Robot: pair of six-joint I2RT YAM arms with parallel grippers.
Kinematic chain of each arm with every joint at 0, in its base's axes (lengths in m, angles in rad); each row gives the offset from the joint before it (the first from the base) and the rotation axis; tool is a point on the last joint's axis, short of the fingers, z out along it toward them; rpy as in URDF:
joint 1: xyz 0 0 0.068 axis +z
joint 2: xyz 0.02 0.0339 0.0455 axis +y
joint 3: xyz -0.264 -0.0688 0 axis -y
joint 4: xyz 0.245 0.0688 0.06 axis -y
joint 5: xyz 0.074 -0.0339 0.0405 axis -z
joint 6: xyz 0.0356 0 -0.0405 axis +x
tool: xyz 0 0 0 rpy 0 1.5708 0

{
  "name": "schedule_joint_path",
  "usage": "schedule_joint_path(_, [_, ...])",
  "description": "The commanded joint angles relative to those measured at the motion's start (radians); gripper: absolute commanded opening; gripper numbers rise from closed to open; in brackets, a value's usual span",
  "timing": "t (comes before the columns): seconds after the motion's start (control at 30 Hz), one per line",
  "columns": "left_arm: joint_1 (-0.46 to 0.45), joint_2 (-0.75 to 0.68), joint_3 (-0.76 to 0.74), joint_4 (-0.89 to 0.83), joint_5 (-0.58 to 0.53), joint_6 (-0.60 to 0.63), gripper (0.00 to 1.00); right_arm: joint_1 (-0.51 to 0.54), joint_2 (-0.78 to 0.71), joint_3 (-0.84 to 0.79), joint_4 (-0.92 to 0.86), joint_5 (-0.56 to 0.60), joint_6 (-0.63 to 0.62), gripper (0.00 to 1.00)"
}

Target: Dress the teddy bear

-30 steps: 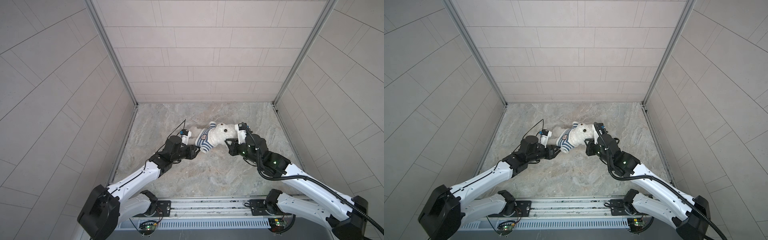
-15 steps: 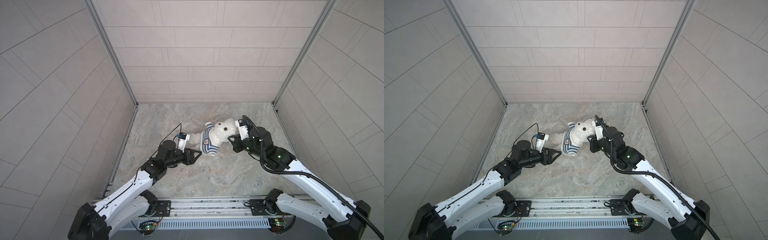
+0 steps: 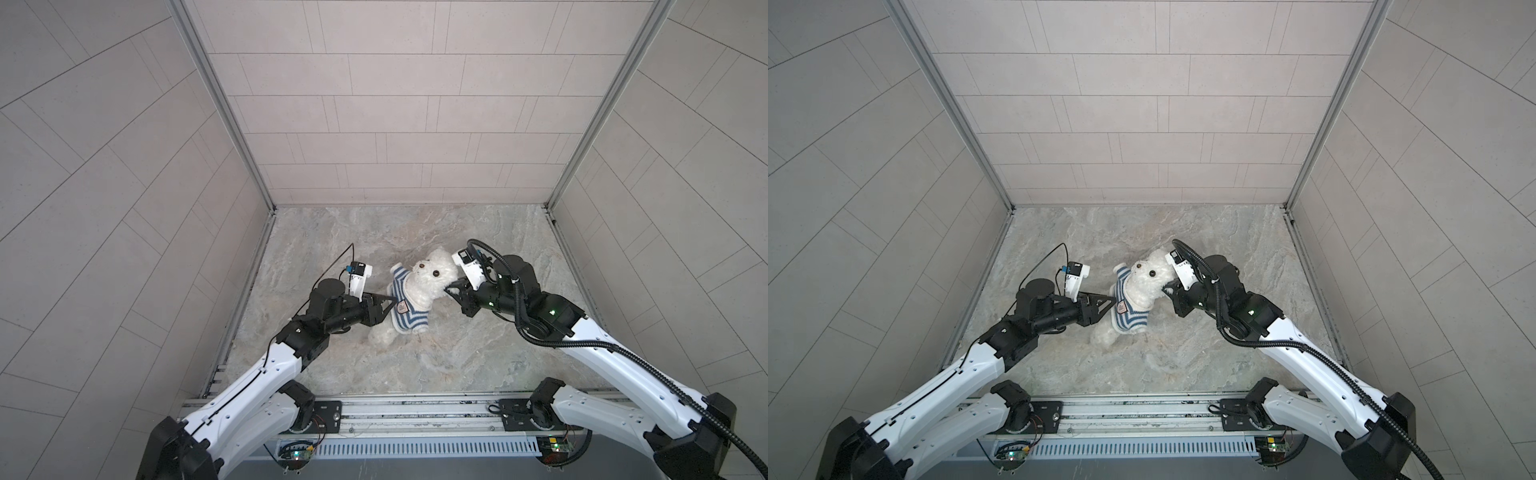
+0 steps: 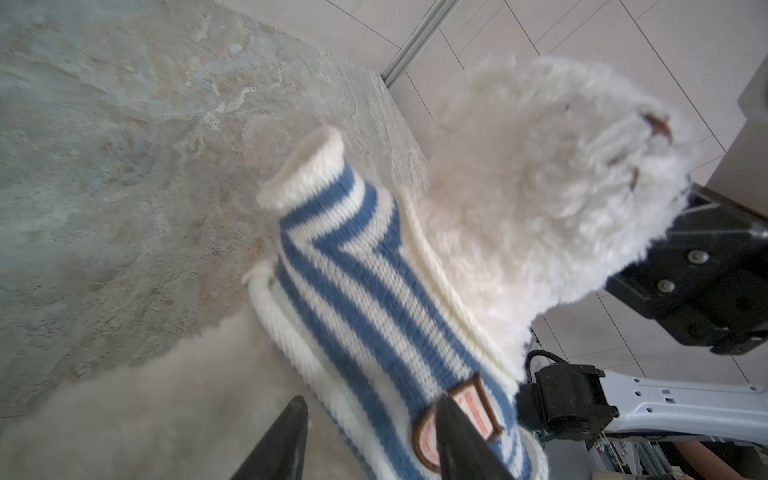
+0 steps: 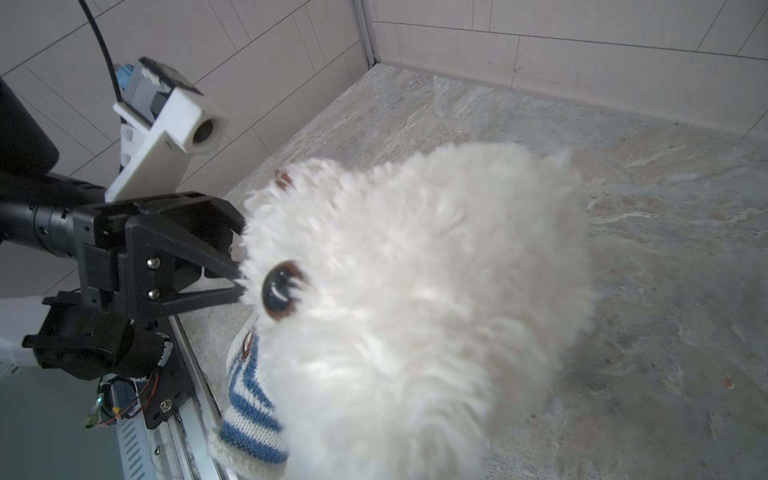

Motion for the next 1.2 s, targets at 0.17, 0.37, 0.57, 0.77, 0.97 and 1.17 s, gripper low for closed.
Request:
schedule_joint_path(0.17, [0.052,-0.032,0.021,-0.018,-0.005,-0.013,0.5,0.01,-0.046,-0.04,0.145,-0.096,-0.201,0.0])
schedule_joint_path(0.37, [0.129,-0.049,-0.019,0.048,0.021,-0.017,0.48,0.02,-0.034,-0.036,0.144,-0.122,-0.313,0.0])
schedule_joint_path(0.57, [0.193,-0.017,0.03,0.039,0.109,0.001,0.53,0.02,-0.009,-0.026,0.133,-0.178,-0.369,0.0])
schedule_joint_path(0.77, [0.193,0.022,0.051,0.031,0.186,0.003,0.59,0.02,0.013,-0.018,0.135,-0.191,-0.421,0.0])
schedule_joint_path(0.97, [0.193,0.07,0.072,-0.006,0.238,0.014,0.61,0.019,0.039,-0.013,0.15,-0.21,-0.469,0.0])
schedule_joint_path(1.17, [0.193,0.088,0.059,0.004,0.262,0.0,0.61,0.018,0.048,-0.013,0.209,-0.219,-0.486,0.0])
